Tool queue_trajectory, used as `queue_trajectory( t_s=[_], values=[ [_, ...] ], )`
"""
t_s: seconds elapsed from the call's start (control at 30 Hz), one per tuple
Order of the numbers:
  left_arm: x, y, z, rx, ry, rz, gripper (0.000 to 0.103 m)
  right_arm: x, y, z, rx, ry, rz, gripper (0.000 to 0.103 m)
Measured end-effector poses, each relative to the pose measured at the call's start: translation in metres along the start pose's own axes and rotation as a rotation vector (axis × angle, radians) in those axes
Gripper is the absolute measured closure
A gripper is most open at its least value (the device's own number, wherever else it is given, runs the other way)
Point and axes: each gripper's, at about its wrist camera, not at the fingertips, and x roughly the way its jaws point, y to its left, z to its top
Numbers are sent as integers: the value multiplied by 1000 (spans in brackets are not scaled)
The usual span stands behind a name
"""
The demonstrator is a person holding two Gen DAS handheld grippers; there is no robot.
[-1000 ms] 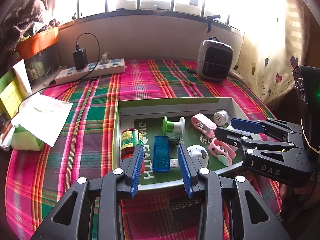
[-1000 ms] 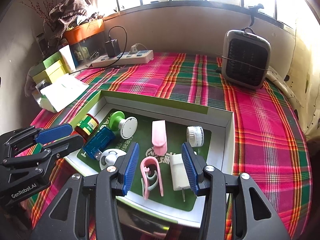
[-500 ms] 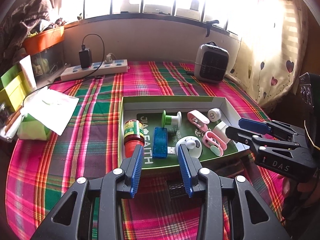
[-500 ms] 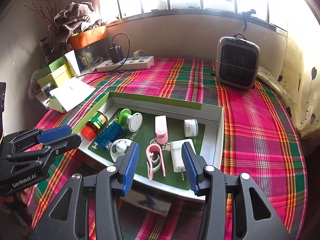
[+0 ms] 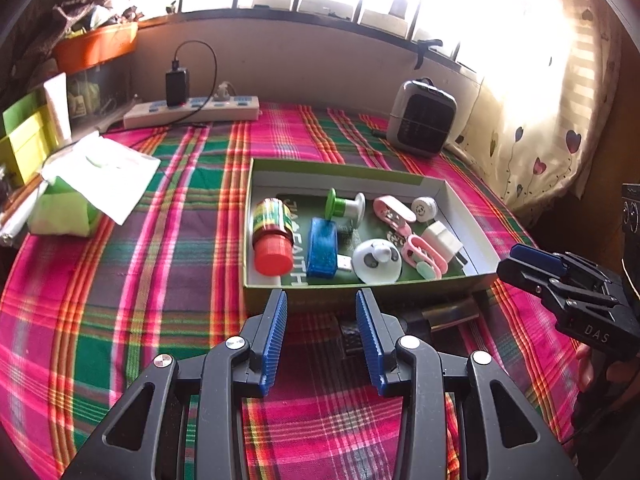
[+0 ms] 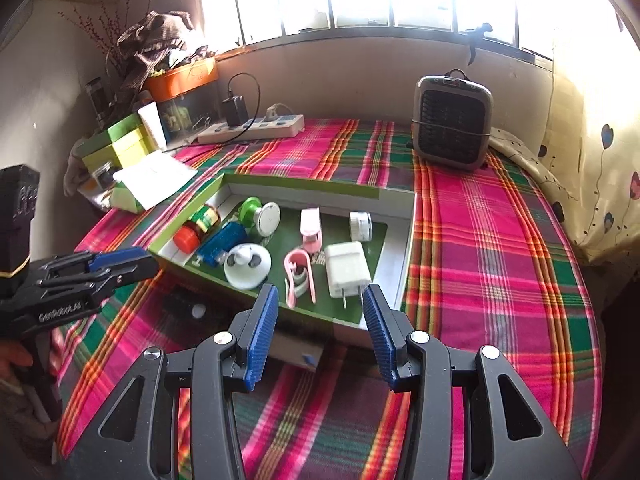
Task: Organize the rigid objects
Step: 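Withdraw both tools from the box toward the remaining objects, then grasp the black textured object beside the box with the left tool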
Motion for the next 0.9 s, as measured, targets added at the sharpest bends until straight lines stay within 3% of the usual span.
queue_trajectory(
  t_s=[0.47,0.9],
  values=[
    [14,-17,-11,21,71,-115,68,22,6,-29,-64,120,49,58],
    [5,-23,-24,26,85,-127,66,24,23,-39,-141,160,128,58]
  ],
)
